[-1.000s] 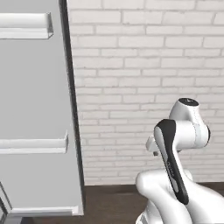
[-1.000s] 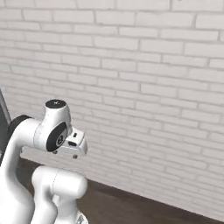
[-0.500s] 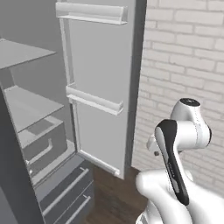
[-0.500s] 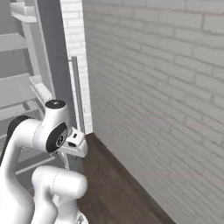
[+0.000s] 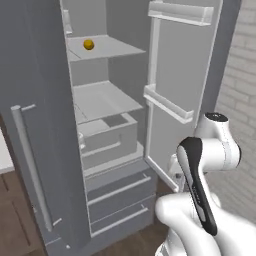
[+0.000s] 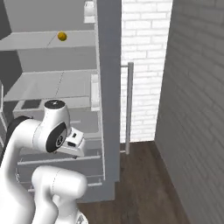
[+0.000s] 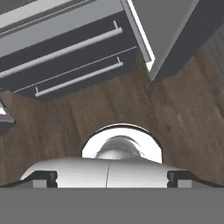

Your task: Place one lemon and one fish in each tupperware on the nearby counter, to pack two identical lunches.

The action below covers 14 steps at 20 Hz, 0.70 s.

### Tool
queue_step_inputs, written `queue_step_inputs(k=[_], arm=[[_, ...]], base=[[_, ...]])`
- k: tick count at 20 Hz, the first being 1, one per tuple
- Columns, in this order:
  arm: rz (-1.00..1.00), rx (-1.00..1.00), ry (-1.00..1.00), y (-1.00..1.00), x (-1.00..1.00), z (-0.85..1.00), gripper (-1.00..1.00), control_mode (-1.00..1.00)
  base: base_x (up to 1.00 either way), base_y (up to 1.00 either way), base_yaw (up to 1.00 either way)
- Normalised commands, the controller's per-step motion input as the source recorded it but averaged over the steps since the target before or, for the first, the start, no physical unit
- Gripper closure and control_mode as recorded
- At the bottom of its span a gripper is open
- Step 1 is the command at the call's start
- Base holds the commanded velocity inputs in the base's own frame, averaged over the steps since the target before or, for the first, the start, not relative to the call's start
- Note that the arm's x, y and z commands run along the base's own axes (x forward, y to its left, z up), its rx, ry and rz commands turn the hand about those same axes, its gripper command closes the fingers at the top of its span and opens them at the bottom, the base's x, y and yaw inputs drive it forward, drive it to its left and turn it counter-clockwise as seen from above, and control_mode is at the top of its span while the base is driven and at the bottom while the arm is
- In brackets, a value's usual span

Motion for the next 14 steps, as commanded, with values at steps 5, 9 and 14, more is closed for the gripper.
queue_step_inputs(k=[5, 9, 14], arm=[[0.00, 0.00, 0.00, 0.00, 0.00, 0.00, -1.00, 1.00], [0.00, 0.00, 0.00, 0.00, 0.00, 0.00, -1.00, 1.00], [0.00, 0.00, 0.00, 0.00, 0.00, 0.00, -1.00, 1.00]], base=[[0.58, 0.00, 0.51], [0.79, -0.17, 0.17], [0.08, -0.04, 0.15]])
